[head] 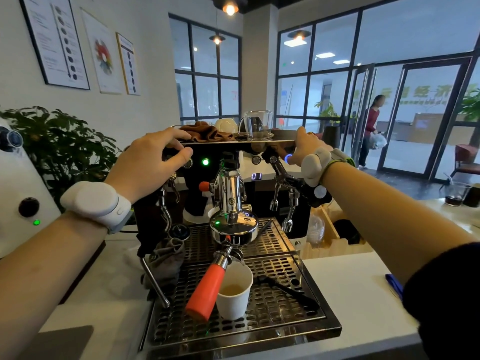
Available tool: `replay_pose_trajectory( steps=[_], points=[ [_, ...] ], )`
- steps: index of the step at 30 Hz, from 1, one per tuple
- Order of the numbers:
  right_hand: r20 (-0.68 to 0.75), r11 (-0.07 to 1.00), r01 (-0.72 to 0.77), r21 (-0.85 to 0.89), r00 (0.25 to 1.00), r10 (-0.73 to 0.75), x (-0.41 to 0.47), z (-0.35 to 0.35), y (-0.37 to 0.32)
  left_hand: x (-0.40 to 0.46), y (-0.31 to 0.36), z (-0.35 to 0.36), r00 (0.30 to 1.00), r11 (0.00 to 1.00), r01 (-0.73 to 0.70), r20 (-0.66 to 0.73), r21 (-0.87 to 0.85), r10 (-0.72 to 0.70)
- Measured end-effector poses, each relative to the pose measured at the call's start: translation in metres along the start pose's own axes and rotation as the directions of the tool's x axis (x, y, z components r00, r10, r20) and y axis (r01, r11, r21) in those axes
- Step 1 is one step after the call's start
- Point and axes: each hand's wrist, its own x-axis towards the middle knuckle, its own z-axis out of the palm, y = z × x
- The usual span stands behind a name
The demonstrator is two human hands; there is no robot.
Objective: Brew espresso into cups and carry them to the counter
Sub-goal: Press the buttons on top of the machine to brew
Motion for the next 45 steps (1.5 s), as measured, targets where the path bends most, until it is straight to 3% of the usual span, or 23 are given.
replay_pose_trajectory(
  steps=[22,40,45],
  points=[
    [-0.012,0.999,0.033,-0.001,0.999,-0.033,0.008,0.004,0.005,-0.001,0.002,-0.001,1.0,0.999,0.019,0.003,-0.03,-0.019],
    [-0.114,0.992,0.034,-0.124,0.992,-0.049,0.01,0.006,0.005,0.001,0.002,-0.003,0.998,0.997,0.055,0.029,-0.058,-0.053],
    [-0.165,0.986,0.137,0.098,0.979,-0.12,-0.002,0.003,-0.007,0.002,0.002,-0.006,0.996,0.998,0.056,0.066,-0.031,-0.054]
  ],
)
